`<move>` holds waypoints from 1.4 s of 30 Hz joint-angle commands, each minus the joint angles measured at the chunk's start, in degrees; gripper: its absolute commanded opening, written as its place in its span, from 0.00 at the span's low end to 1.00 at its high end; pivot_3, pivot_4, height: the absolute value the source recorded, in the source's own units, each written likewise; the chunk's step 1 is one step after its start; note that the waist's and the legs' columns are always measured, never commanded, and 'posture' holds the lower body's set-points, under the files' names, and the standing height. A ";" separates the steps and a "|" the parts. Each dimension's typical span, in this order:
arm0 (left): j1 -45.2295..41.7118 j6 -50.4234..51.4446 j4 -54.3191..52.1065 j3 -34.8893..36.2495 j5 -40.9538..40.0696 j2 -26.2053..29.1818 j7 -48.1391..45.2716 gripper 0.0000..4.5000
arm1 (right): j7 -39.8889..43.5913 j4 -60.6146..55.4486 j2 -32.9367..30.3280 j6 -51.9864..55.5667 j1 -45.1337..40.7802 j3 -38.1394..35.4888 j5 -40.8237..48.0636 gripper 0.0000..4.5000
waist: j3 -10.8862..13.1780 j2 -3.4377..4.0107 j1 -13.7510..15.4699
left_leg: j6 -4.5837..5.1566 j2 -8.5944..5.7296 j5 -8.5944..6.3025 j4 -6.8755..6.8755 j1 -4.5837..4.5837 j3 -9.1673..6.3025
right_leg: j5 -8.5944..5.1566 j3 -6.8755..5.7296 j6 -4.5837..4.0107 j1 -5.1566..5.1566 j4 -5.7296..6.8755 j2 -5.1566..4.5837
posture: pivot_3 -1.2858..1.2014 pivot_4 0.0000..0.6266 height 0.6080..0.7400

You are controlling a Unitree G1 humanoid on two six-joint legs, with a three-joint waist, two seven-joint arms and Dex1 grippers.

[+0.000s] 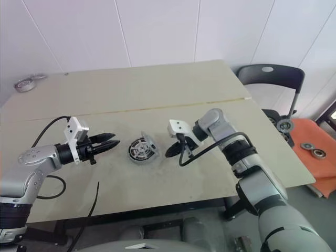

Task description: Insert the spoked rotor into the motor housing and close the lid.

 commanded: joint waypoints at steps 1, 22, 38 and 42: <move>-0.49 -0.91 -1.09 1.19 -0.33 -0.07 0.38 0.39 | 0.42 -0.84 1.11 0.33 -2.39 -0.89 0.36 0.00 | 0.00 0.00 0.00 | 0.00 0.00 0.00 0.00 0.00 0.00 | 0.00 0.00 -0.01 0.00 0.00 0.00 | 0.52 0.00 1.00; 0.55 -0.50 -2.24 1.84 -0.90 -1.09 2.41 0.39 | 0.30 -0.82 6.07 0.82 -3.99 -0.01 -0.15 0.00 | 0.00 0.00 -0.08 | 0.00 0.00 0.00 -0.01 0.01 -0.01 | 0.13 -0.01 -0.19 -0.01 0.04 0.00 | 0.52 0.00 1.00; 1.79 -0.07 -3.58 2.20 -1.80 -1.76 3.75 0.39 | -9.57 4.59 14.35 3.54 -6.97 -4.55 0.14 0.00 | -0.02 -0.03 0.00 | 0.00 0.00 0.00 0.00 0.02 -0.04 | 0.14 -0.02 -0.21 -0.04 0.13 0.01 | 0.52 0.00 1.00; 2.00 0.08 -3.84 2.33 -1.92 -1.75 3.98 0.39 | -10.10 5.12 14.60 3.13 -6.76 -4.35 -0.06 0.00 | -0.04 -0.05 -0.02 | 0.00 -0.01 0.00 0.03 0.00 -0.04 | 0.14 -0.02 -0.21 0.00 0.08 0.00 | 0.52 0.00 1.00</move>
